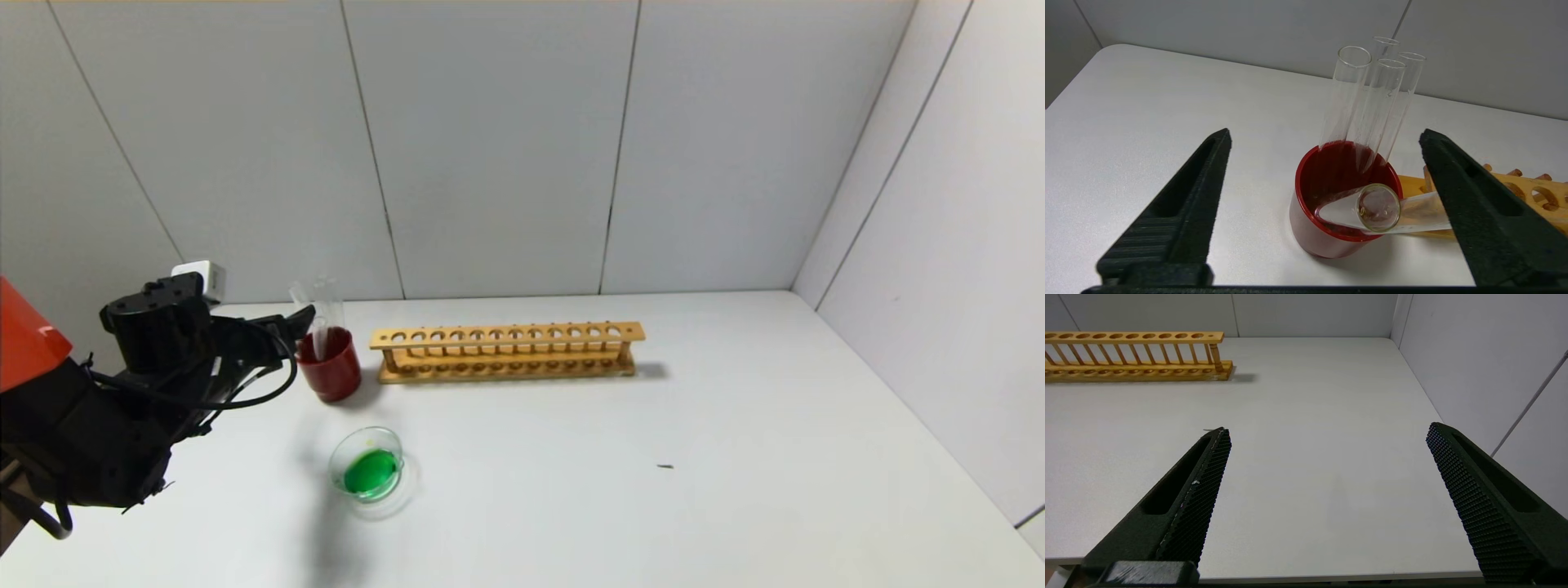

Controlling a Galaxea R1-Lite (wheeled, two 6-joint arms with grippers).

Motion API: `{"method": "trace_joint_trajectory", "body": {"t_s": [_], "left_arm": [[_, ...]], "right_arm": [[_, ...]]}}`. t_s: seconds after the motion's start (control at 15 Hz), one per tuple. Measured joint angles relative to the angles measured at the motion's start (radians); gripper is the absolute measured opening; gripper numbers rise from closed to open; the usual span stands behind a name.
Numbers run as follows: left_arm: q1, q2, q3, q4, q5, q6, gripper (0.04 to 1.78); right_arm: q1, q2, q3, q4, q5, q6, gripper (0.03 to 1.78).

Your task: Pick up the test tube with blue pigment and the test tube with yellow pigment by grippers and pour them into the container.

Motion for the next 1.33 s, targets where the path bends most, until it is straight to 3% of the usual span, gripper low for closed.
{"method": "trace_joint_trajectory", "body": {"t_s": [0.13,0.8,1.07,1.33], "left_arm": [[0.0,-0.007,0.0,-0.004,-0.001,0.001,1.74],[0.0,-0.153,-0.051,0.064,0.0,0.03,1.75],[-0.003,-0.413,-0.046,0.266,0.006,0.131,1.75],[-0.004,-0.837,-0.013,0.571,0.006,0.196,1.75]], "right_arm": [[0.0,0.0,0.0,0.0,0.0,0.0,1.75],[0.0,0.0,0.0,0.0,0.0,0.0,1.75],[0.0,0.0,0.0,0.0,0.0,0.0,1.75],[0.0,0.0,0.0,0.0,0.0,0.0,1.75]]}}
